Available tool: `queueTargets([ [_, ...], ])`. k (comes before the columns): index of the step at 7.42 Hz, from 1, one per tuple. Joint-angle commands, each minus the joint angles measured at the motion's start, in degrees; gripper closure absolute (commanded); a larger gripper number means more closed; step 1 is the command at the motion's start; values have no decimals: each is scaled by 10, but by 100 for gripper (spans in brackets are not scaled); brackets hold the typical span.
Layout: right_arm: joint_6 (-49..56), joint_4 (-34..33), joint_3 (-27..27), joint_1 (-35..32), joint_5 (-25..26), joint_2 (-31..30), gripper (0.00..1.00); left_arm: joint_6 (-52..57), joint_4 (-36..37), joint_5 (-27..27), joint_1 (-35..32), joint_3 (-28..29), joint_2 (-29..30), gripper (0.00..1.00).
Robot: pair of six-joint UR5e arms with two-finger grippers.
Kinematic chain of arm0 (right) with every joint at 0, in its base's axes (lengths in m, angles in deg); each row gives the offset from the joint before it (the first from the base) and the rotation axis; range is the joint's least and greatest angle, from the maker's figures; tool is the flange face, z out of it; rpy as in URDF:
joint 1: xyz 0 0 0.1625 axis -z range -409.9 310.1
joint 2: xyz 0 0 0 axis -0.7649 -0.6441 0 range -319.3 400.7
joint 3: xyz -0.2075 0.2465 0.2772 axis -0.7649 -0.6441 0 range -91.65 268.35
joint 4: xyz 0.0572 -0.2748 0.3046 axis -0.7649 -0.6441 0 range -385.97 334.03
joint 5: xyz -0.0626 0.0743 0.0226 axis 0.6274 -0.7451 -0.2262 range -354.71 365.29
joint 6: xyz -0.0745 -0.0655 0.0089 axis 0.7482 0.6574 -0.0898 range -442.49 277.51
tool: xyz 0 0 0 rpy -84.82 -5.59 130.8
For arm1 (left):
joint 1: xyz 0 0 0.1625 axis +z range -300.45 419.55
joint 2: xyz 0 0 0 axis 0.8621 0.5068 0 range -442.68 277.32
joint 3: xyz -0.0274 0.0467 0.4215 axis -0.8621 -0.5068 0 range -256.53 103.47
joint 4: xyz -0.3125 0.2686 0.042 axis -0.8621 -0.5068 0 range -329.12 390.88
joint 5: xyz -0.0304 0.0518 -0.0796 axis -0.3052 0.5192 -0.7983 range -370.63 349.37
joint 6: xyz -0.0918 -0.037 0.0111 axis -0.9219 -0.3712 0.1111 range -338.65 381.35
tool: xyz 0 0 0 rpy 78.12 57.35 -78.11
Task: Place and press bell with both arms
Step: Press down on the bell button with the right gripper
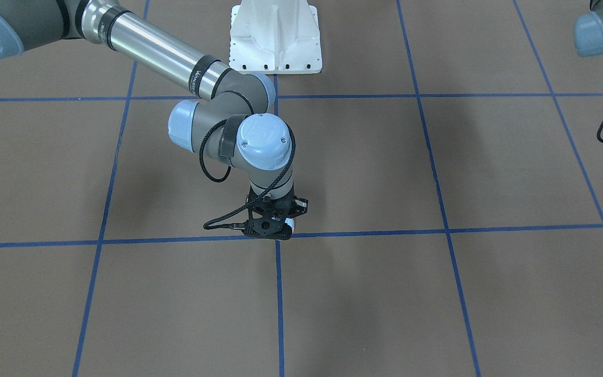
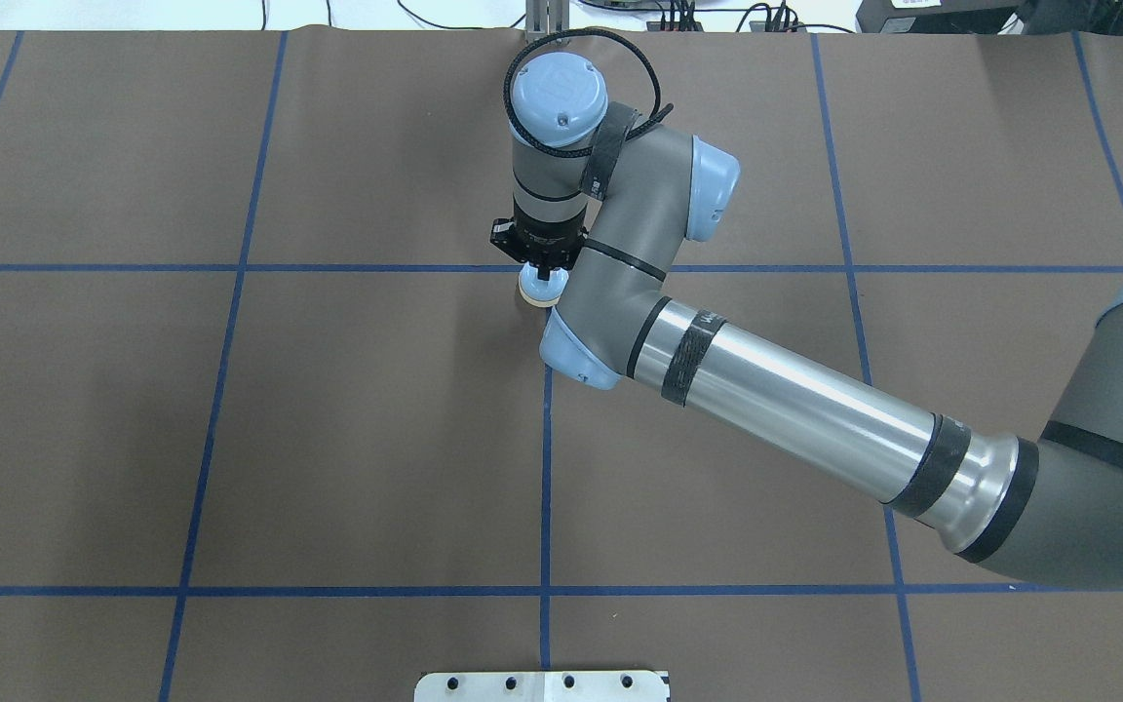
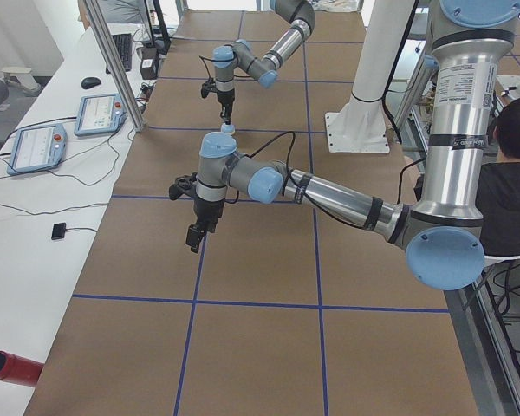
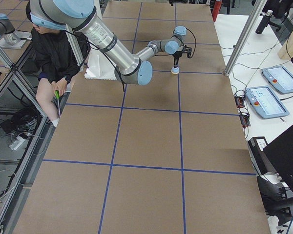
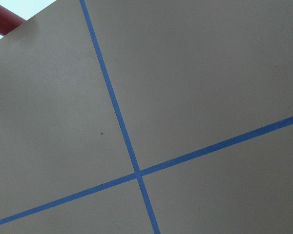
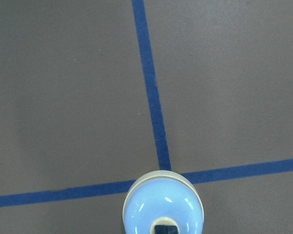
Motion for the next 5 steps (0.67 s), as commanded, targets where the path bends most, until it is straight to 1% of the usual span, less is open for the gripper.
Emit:
queueTargets([
  [1, -1, -1, 0, 1, 1, 0, 100, 0, 0, 0, 0, 3, 0, 0],
  [3, -2, -1, 4, -2, 0, 9, 100, -1, 0, 0, 0, 3, 0, 0],
  [4, -5, -7, 32, -9, -4, 13, 100, 0, 0, 0, -1, 2, -1, 0],
  [5, -4, -21, 72, -30, -10, 7, 68, 0, -3, 0, -1, 0, -2, 0],
])
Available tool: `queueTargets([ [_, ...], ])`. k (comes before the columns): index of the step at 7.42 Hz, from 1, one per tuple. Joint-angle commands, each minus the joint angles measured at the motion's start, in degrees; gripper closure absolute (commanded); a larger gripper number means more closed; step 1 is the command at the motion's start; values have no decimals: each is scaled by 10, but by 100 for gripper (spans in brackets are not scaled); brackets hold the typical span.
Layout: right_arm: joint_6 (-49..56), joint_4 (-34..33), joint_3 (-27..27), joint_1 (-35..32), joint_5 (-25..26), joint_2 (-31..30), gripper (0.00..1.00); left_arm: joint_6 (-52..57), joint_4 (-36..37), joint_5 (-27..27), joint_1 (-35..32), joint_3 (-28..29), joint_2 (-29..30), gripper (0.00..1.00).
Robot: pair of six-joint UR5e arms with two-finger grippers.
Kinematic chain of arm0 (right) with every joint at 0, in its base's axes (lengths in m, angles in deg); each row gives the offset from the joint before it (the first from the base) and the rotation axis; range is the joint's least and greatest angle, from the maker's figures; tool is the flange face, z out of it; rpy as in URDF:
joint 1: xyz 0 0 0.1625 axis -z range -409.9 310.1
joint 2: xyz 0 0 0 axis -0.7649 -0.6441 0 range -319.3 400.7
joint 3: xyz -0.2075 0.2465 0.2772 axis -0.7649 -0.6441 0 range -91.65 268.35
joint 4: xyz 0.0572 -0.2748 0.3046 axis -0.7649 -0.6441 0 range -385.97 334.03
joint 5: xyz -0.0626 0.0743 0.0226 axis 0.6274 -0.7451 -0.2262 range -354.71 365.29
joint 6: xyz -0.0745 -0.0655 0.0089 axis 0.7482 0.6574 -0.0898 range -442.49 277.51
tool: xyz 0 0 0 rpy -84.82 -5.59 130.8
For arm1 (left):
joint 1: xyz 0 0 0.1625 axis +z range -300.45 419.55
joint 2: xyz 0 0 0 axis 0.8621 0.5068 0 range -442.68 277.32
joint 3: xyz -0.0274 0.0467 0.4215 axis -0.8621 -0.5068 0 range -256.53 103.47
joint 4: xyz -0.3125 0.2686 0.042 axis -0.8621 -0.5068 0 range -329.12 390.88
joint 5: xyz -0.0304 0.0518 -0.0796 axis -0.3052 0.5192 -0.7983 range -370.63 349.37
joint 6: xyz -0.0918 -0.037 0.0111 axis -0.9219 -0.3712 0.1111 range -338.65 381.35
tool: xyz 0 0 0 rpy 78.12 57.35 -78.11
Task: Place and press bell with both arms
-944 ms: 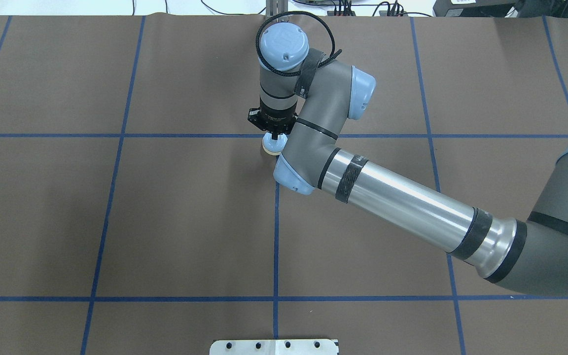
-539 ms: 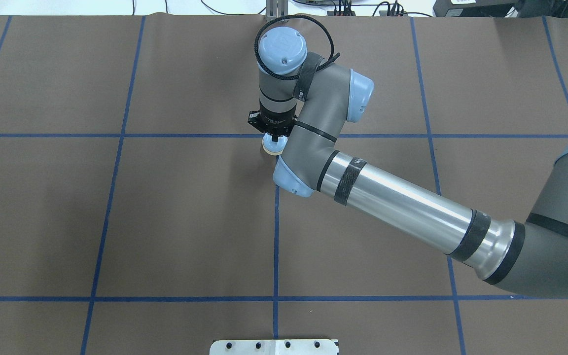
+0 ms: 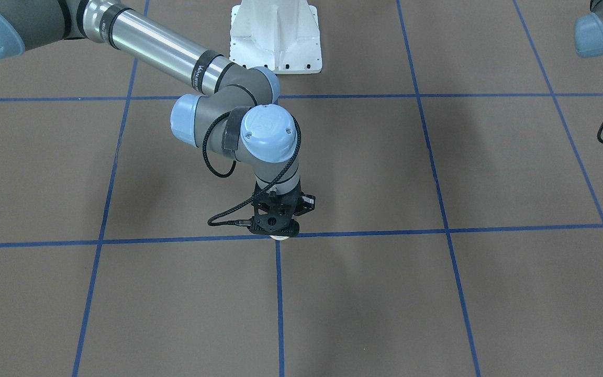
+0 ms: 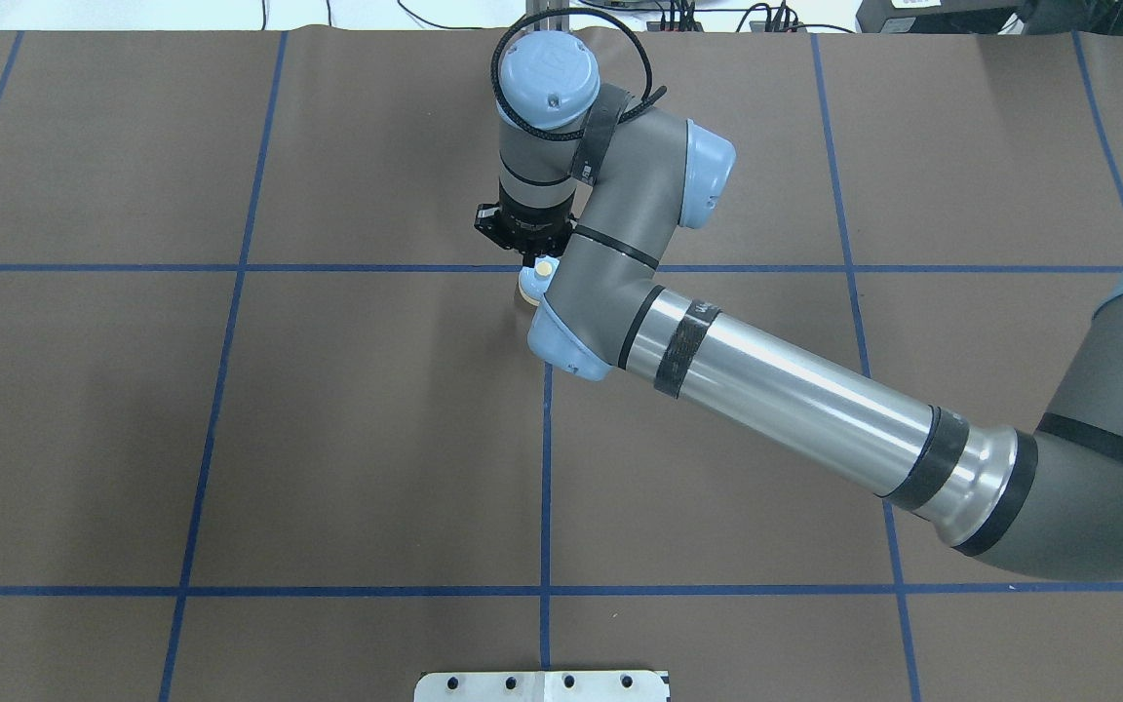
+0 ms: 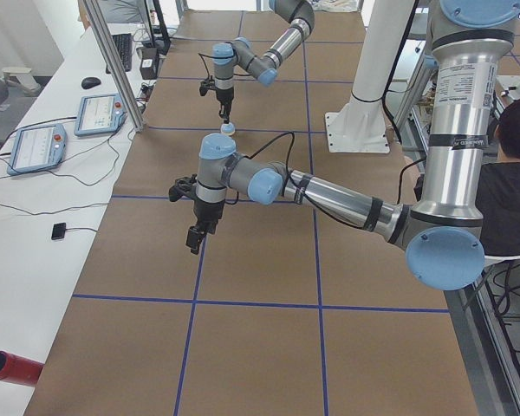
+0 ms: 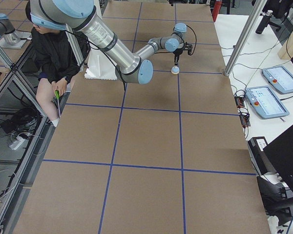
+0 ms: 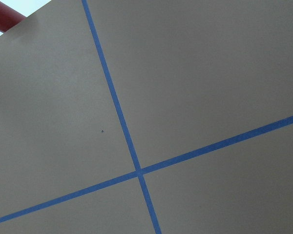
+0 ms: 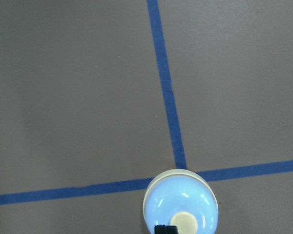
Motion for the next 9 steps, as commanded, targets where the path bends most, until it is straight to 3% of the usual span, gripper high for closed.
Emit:
queueTargets([
  [1, 4, -46, 73, -35, -24, -13, 1, 1, -3, 0, -3, -3, -2, 0],
  [3, 75, -126, 148, -69, -28, -66, 0, 1, -3, -33, -21, -4, -6, 0],
  [5, 240, -207, 261, -123, -33, -163, 0, 5, -2, -94, -70, -5, -31, 0],
  [7, 357, -204, 324, -195, -94, -273, 0, 104, 6, -144, -129, 9, -55, 0],
  [9, 469, -202, 382, -256, -134, -385, 0, 138, 1, -169, -153, 29, -80, 0],
])
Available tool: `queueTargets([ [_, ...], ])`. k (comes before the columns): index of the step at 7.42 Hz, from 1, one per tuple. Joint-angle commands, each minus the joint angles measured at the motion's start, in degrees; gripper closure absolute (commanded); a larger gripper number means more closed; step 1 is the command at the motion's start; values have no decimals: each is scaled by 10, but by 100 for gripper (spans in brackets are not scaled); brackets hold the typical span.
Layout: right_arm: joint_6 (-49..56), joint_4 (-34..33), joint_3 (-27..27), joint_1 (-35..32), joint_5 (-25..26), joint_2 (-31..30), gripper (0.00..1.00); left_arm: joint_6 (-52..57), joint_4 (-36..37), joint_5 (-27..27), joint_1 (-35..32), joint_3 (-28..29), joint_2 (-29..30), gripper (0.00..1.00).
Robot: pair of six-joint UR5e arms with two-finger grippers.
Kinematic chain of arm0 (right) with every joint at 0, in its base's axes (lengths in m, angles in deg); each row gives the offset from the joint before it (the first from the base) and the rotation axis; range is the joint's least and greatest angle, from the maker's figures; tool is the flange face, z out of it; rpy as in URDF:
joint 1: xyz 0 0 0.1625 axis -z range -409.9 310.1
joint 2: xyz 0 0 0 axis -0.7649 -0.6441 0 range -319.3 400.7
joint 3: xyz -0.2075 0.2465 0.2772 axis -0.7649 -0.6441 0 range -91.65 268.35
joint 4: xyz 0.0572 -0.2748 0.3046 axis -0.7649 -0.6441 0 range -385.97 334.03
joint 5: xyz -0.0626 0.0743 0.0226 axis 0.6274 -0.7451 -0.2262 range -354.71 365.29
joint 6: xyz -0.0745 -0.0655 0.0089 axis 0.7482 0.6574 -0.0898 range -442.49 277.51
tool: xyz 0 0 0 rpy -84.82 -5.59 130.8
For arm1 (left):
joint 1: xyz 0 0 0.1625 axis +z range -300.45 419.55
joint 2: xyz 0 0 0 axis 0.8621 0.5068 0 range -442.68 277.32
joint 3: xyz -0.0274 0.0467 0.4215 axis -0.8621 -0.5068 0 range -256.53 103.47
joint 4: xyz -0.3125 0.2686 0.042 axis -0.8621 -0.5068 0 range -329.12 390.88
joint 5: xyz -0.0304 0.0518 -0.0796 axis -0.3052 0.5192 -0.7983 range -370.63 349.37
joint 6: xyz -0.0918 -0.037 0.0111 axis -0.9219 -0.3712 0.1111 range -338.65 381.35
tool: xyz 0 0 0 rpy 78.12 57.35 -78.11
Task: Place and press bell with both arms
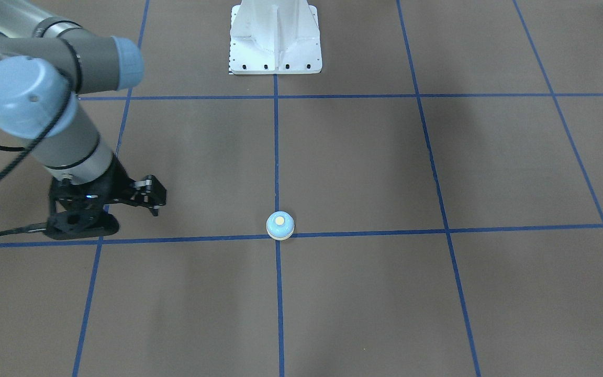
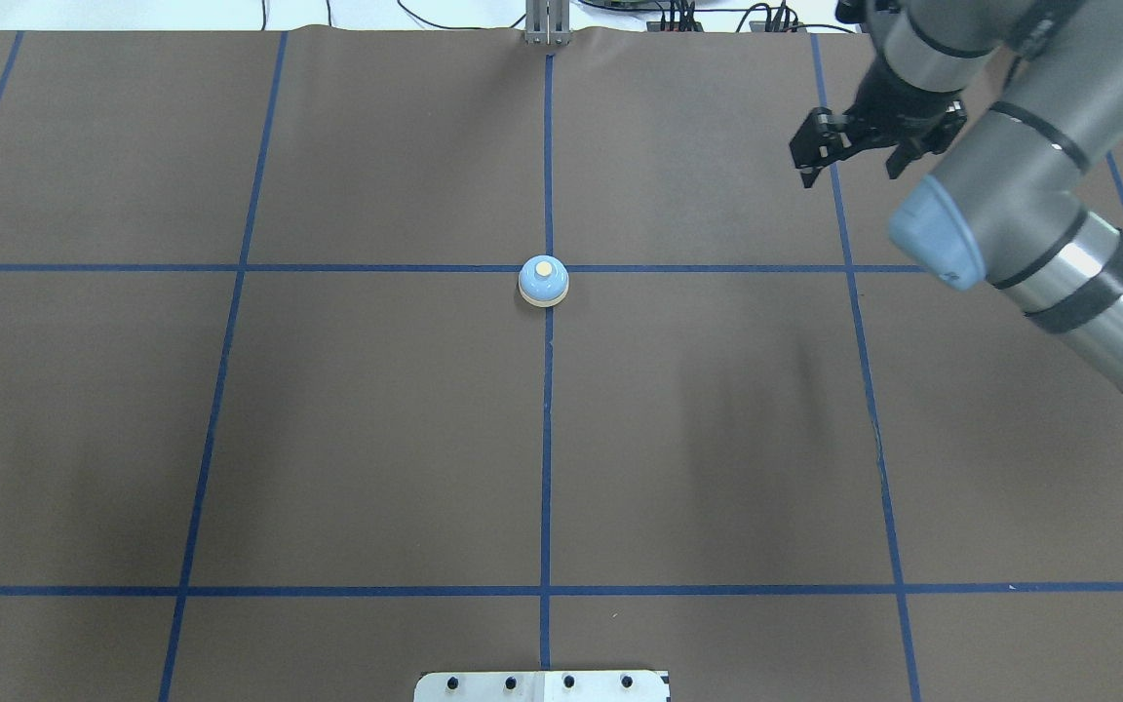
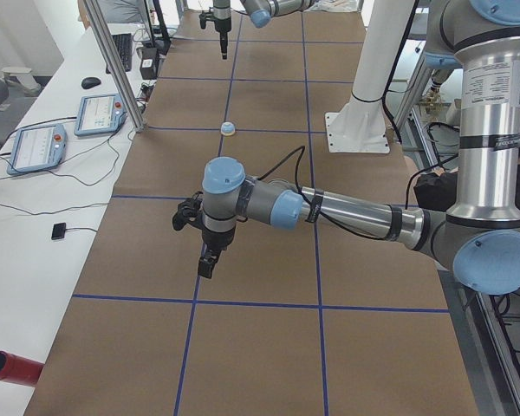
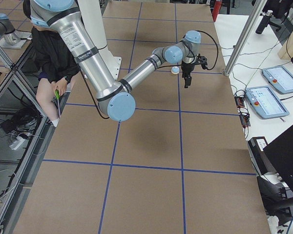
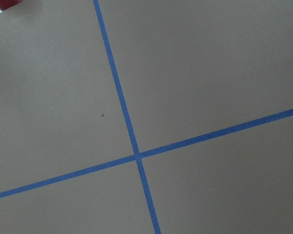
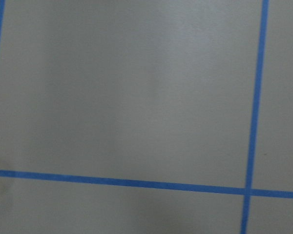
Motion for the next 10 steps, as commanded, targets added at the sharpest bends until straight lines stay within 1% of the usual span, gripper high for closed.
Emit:
queueTargets([
  [1, 127, 1, 64, -76, -48, -134, 0, 23, -5, -44, -16, 13, -24, 0],
  [3, 247, -1, 65, -176, -101, -216, 0, 23, -6, -44, -15, 12, -30, 0],
  [5, 413, -6, 54, -262, -103, -291, 0, 23, -7, -44, -16, 12, -30, 0],
  [6, 438, -1, 59, -279, -107, -333, 0, 23, -7, -44, -16, 13, -30, 0],
  [7, 437, -3, 51, -282, -97, -340, 0, 23, -7, -44, -17, 13, -31, 0],
  [8, 438, 0, 17, -288, -93, -344, 0, 24, -7, -45, -17, 13, -33, 0],
  [9, 436, 0, 3, -294, -96, -344, 0, 23, -6, -44, -17, 14, -33, 0],
  [10, 445, 1, 4, -301, -95, -342, 0, 23, -5, -44, -18, 14, -33, 0],
])
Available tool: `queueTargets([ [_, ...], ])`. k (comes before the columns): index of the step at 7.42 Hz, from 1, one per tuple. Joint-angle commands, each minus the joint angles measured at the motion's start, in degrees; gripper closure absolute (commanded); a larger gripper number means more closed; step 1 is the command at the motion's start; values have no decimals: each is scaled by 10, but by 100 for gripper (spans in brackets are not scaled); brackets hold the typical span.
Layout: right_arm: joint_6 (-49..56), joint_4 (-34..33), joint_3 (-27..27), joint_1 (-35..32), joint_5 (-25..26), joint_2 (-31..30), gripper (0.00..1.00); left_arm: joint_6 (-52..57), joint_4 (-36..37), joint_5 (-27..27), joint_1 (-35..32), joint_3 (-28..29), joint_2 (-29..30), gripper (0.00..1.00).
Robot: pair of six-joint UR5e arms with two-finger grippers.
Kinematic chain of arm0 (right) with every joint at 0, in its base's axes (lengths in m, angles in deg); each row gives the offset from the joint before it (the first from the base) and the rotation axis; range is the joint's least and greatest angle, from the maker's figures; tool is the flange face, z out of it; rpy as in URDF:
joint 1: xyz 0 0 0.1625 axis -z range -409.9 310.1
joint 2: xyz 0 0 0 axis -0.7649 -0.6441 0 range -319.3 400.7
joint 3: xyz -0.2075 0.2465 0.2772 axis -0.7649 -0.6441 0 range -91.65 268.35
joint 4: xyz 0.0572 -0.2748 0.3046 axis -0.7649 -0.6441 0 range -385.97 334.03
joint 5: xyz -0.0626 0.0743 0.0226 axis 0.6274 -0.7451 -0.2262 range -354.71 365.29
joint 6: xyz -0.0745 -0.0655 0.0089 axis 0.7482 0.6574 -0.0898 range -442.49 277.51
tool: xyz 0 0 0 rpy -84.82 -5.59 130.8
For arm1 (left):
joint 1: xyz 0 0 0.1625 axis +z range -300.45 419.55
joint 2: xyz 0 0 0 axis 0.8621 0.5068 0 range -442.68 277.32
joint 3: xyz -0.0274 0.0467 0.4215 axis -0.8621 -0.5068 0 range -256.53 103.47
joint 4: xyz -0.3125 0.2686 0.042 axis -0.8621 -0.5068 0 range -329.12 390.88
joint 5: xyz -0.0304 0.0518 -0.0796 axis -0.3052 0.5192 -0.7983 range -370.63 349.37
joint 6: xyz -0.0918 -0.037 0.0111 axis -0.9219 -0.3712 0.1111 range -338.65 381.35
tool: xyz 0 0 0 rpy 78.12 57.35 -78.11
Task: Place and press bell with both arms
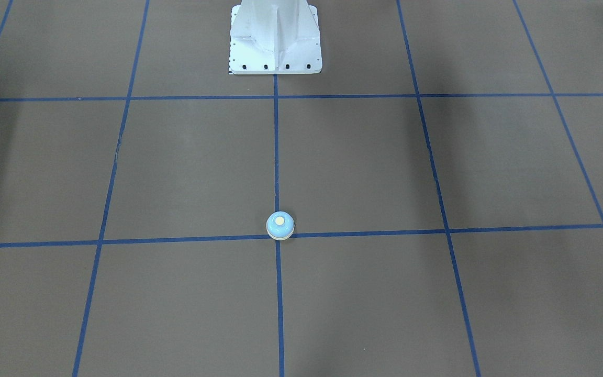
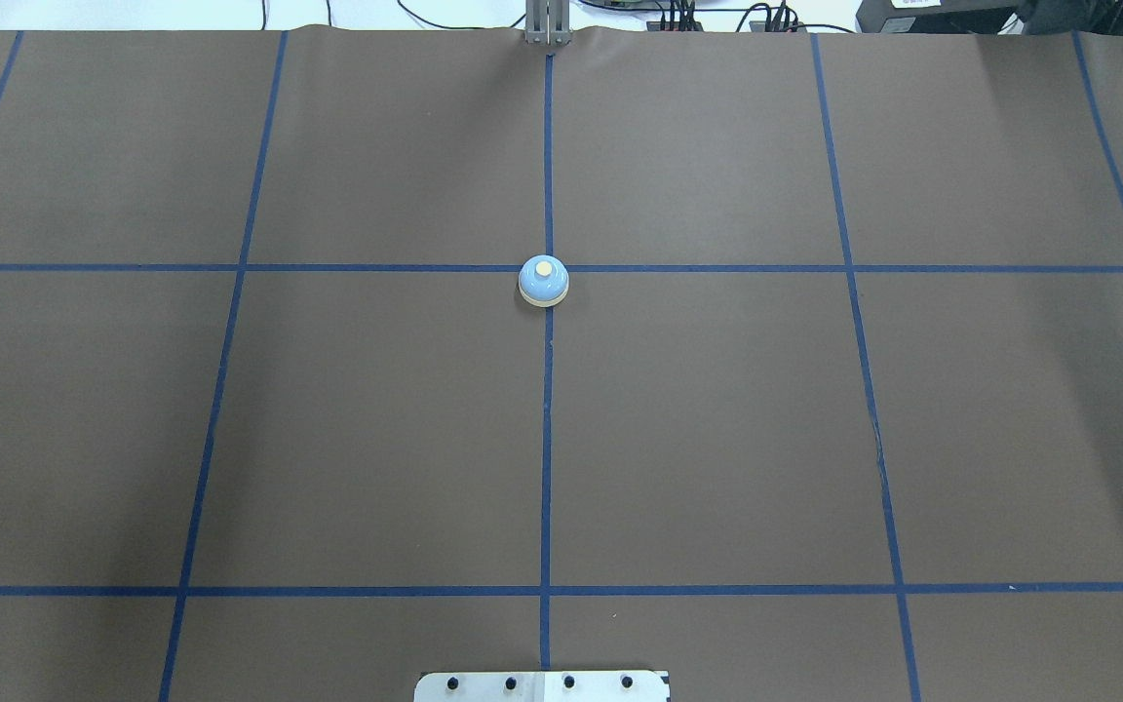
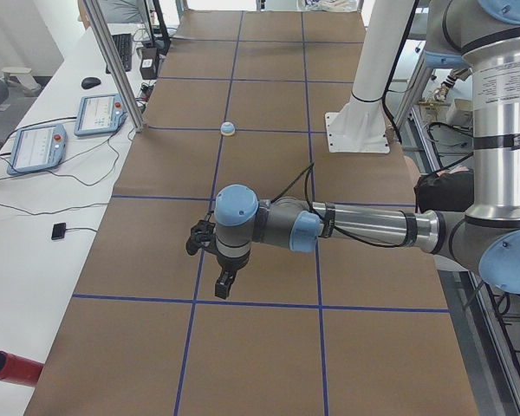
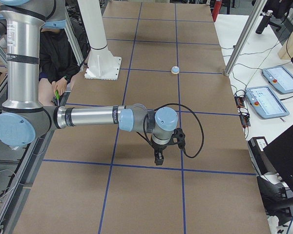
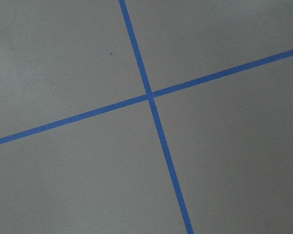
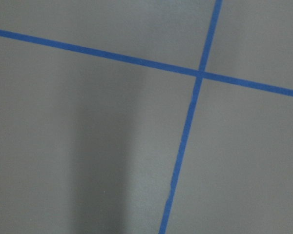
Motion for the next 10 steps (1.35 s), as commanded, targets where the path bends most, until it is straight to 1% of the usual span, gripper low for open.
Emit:
queueTargets([
  [1, 7, 1, -9, -27, 0, 0, 0, 0, 2, 0, -14, -1, -8, 0],
  [4, 6, 0, -9, -47, 3, -2, 0, 0, 1, 0, -42, 1, -28, 0],
  [10, 4, 1, -2, -49, 2, -3, 0, -1, 0, 0, -43, 5, -28, 0],
])
